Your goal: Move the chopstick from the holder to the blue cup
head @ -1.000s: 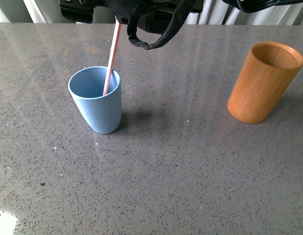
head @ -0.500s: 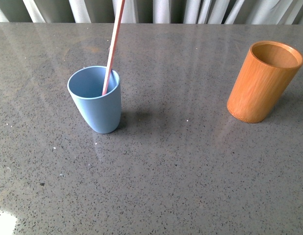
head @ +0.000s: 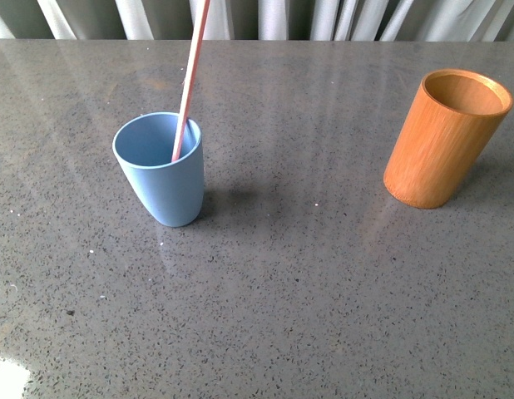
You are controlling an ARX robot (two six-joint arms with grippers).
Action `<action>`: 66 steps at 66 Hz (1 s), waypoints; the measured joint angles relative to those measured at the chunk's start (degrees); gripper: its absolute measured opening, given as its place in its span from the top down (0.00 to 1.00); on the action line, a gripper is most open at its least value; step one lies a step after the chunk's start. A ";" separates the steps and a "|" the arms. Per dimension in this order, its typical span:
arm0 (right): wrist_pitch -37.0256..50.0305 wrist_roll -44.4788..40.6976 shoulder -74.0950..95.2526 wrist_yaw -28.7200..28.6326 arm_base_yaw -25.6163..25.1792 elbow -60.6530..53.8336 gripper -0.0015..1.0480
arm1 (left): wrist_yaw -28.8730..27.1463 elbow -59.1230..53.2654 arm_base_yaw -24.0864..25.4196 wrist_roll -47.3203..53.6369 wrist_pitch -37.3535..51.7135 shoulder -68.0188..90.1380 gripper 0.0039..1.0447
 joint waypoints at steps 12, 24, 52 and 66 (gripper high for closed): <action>0.59 -1.31 -5.95 -3.89 -3.93 -7.48 0.85 | 0.00 0.00 0.00 0.00 0.00 0.00 0.08; -0.55 -1.97 -13.97 -7.72 -7.98 -14.03 0.98 | 0.00 0.00 0.00 0.00 0.00 0.00 0.08; -7.74 -2.03 -26.82 -14.97 -15.26 -19.69 0.98 | 0.00 0.00 0.00 0.00 0.00 0.00 0.08; -9.99 -2.03 -31.74 -15.02 -15.30 -21.79 0.98 | 0.00 0.00 0.00 0.00 0.00 0.00 0.08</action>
